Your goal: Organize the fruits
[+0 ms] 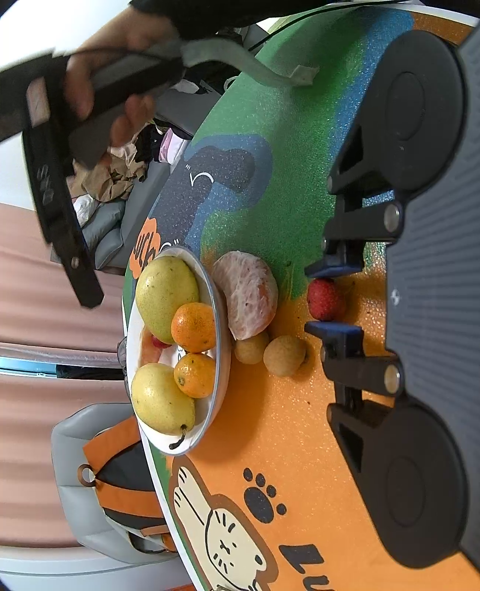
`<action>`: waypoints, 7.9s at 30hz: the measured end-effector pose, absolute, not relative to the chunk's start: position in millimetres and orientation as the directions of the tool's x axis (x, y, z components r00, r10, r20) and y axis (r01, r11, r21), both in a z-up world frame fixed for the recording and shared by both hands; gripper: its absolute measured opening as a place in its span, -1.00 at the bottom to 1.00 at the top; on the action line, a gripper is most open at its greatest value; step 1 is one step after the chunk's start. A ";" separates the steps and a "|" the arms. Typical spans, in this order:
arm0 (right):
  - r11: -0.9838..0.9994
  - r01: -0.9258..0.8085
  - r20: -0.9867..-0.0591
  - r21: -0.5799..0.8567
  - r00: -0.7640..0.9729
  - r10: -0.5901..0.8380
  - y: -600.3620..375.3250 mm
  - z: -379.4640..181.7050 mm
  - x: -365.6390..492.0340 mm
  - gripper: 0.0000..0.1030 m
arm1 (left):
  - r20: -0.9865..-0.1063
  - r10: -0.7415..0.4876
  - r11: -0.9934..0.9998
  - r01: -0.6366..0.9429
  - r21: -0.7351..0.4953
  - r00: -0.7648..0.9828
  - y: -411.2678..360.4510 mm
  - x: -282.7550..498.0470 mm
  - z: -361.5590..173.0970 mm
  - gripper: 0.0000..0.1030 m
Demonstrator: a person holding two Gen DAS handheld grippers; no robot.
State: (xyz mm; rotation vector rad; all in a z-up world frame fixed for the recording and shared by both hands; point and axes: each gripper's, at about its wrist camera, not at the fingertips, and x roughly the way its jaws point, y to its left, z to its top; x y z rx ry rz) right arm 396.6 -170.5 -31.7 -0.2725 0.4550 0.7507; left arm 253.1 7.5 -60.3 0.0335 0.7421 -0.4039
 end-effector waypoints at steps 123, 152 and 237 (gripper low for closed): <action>0.775 -0.596 -0.473 -0.212 0.756 0.453 -203.2 -102.2 296.4 -0.74 | -0.644 -0.314 0.940 0.325 -0.106 0.698 14.0 262.5 -31.4 -0.55; 0.669 -0.708 -0.444 -0.224 0.686 0.577 -182.4 -21.0 325.3 -0.77 | -0.588 -0.322 0.943 0.303 -0.135 0.741 8.5 314.2 -7.6 -0.56; 0.553 -0.812 -0.605 -0.185 0.538 0.588 -154.1 -97.5 303.3 0.99 | -0.692 -0.290 0.949 0.292 -0.119 0.662 24.2 287.1 -58.0 -0.51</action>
